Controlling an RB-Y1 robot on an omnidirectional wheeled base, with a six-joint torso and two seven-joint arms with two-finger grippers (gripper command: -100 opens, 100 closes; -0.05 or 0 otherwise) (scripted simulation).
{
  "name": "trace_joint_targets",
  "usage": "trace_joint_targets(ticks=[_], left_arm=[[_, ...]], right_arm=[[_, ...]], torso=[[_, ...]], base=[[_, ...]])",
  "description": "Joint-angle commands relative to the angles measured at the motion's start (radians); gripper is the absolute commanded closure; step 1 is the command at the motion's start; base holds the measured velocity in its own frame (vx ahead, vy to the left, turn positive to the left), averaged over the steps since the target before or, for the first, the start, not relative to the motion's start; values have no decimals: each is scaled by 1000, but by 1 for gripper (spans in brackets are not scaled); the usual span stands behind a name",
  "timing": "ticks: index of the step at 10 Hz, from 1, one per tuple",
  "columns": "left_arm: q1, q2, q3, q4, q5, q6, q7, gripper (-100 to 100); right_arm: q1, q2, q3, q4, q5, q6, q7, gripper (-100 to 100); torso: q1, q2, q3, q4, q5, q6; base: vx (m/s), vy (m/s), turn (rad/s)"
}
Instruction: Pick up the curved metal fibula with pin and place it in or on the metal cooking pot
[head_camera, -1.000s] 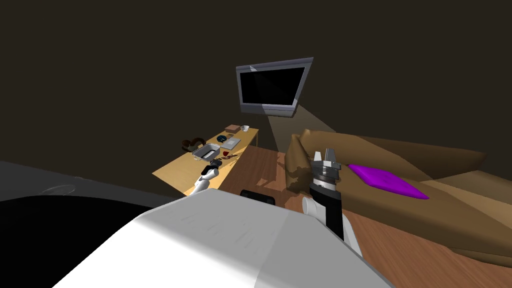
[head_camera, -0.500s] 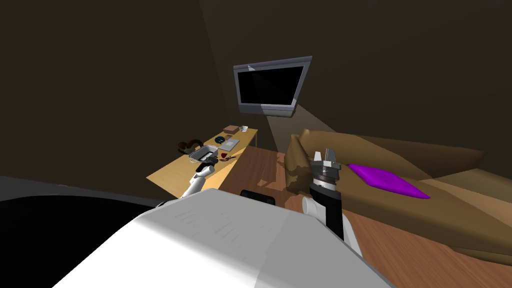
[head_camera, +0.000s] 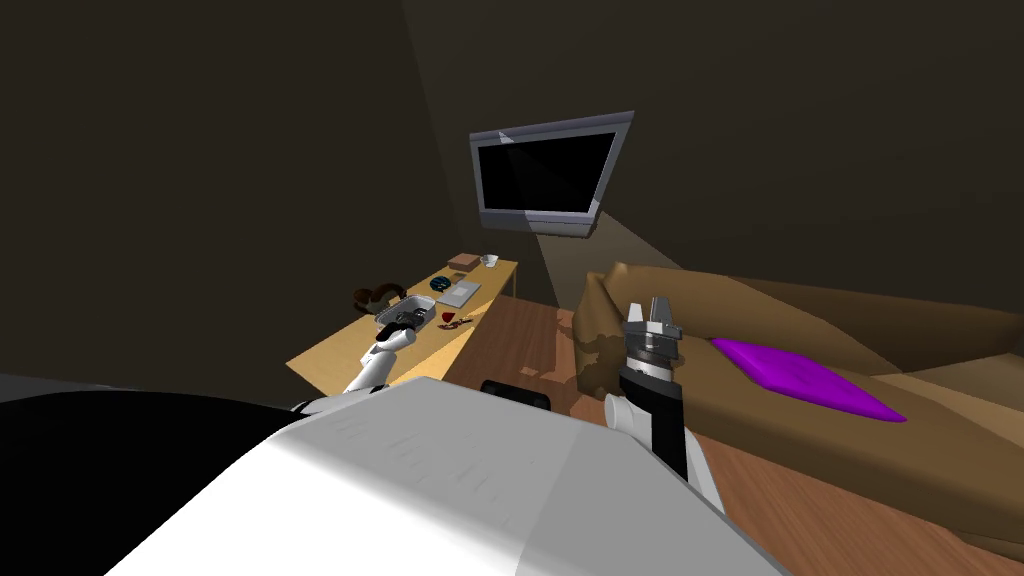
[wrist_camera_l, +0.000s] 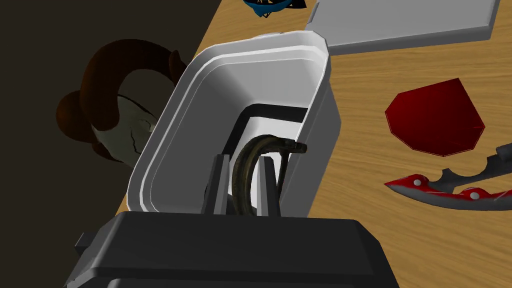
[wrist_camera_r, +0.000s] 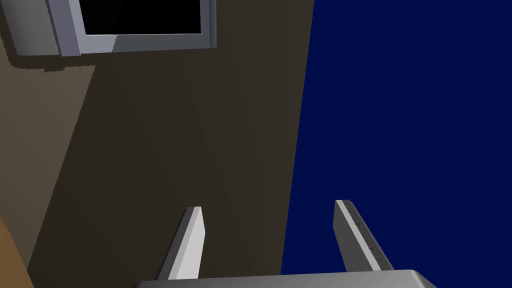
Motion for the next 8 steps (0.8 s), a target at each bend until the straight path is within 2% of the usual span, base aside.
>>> trace_joint_targets(ticks=[1,5,7,8], left_arm=[[9,20,31,-13,-37,31,6,100],[23,96,74,-2,-113,73,42,100],[29,115,86,1,-140,84,54,100],[36,107,83,-13,-128,81,52,100]], right_arm=[[0,0,0,0,0,0,0,0],[0,0,0,0,0,0,0,0],[0,0,0,0,0,0,0,0],[0,0,0,0,0,0,0,0]], torso=[[0,0,0,0,0,0],[0,-2,-1,0,0,-1],[0,0,0,0,0,-1],[-2,2,1,0,0,0]], base=[[127,58,10],[166,59,39],[120,53,29],[45,20,10]])
